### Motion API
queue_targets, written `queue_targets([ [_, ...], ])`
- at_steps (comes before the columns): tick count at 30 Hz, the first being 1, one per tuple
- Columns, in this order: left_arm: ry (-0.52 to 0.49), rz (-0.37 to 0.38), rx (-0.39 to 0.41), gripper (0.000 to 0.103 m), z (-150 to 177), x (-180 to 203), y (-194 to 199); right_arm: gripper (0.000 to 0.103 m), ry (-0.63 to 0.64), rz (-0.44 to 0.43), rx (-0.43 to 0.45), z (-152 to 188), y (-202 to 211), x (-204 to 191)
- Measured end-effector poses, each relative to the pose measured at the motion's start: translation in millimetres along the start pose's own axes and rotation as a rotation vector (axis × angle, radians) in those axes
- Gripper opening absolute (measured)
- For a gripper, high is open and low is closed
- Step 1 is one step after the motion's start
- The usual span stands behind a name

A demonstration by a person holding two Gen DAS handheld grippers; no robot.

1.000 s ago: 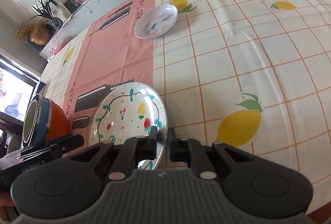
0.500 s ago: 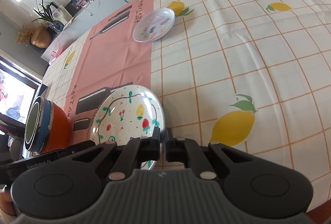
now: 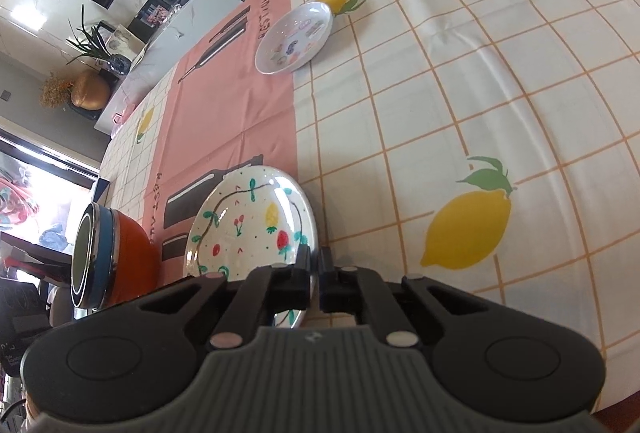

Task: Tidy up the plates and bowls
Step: 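Move both tools to the small white sticker bowl and grip its rim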

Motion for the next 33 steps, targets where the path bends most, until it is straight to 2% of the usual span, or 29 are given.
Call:
queue_targets([
  [3, -0.039, -0.042, 0.022, 0.027, -2, 3, 5, 0.001, 0.008, 0.008, 0.007, -1, 0, -1],
  [6, -0.095, -0.087, 0.085, 0.027, -14, 12, 17, 0.006, 0.018, 0.02, 0.039, -5, 9, -2],
  [11, -0.087, 0.009, 0.164, 0.028, -45, 36, 24, 0.006, 0.024, 0.037, 0.113, -23, 26, -7],
  [15, -0.071, 0.024, 0.194, 0.028, -77, 46, 13, 0.007, -0.001, 0.044, 0.173, -44, 33, -11],
  [20, -0.02, 0.01, 0.186, 0.028, -114, 45, -8, 0.008, -0.019, 0.083, 0.227, -73, 30, -18],
  [26, 0.017, -0.005, 0.174, 0.028, -147, 38, -39, 0.013, -0.031, 0.123, 0.245, -108, 11, -25],
  [33, 0.03, -0.038, 0.129, 0.028, -163, 21, -79, 0.013, -0.042, 0.168, 0.247, -143, -21, -25],
])
Point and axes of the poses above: each gripper's, at about its wrist camera, not at the fingertips, and y roughly against the way its jaws point, x to its right, z to its underside, the point moved 9 cm from there along -y, roughly the way its jaws point, and after that the axes turned 10 degrees about z, right-handed, at the moved point
